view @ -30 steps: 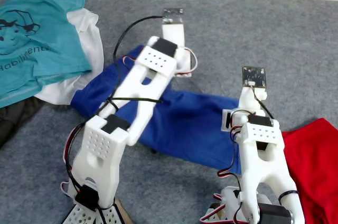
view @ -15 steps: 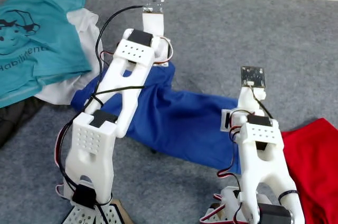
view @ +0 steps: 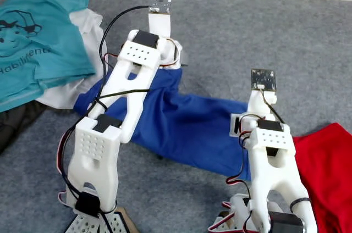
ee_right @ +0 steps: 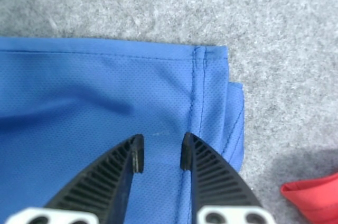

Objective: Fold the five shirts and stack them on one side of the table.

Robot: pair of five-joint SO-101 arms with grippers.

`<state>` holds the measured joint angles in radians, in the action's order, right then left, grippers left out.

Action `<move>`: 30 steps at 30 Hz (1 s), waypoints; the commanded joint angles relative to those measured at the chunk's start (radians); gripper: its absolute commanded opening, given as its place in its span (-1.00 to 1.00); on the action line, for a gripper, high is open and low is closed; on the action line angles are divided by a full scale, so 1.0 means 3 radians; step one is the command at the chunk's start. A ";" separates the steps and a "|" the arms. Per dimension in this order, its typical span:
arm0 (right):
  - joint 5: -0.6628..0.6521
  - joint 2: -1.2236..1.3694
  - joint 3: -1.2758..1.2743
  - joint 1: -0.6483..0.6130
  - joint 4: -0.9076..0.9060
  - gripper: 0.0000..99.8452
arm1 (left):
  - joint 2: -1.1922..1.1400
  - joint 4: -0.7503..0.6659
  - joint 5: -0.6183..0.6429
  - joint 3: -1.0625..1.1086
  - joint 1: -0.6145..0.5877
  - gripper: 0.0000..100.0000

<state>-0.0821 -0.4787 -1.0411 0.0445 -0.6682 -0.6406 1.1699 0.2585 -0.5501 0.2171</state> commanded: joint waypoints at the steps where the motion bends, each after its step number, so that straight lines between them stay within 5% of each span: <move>1: -0.0031 -0.0074 0.0008 -0.0028 0.0043 -0.74 | -0.0136 -0.0205 -0.0031 -0.0136 0.0018 -0.40; 18: -0.0031 -0.0074 0.0008 -0.0028 0.0043 -0.74 | -0.0545 -0.0517 -0.0031 -0.0161 -0.0110 -0.40; 27: -0.0036 -0.0074 -0.0028 -0.0028 0.0043 -0.74 | -0.1066 -0.0394 -0.0015 -0.0790 -0.0105 -0.41; 30: -0.0036 -0.0074 -0.0028 -0.0028 0.0043 -0.74 | -0.1143 -0.0230 -0.0015 -0.1010 -0.0110 -0.57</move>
<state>-0.0821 -0.4787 -1.0549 0.0445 -0.6682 -0.9720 1.0518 0.2570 -0.7557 0.1972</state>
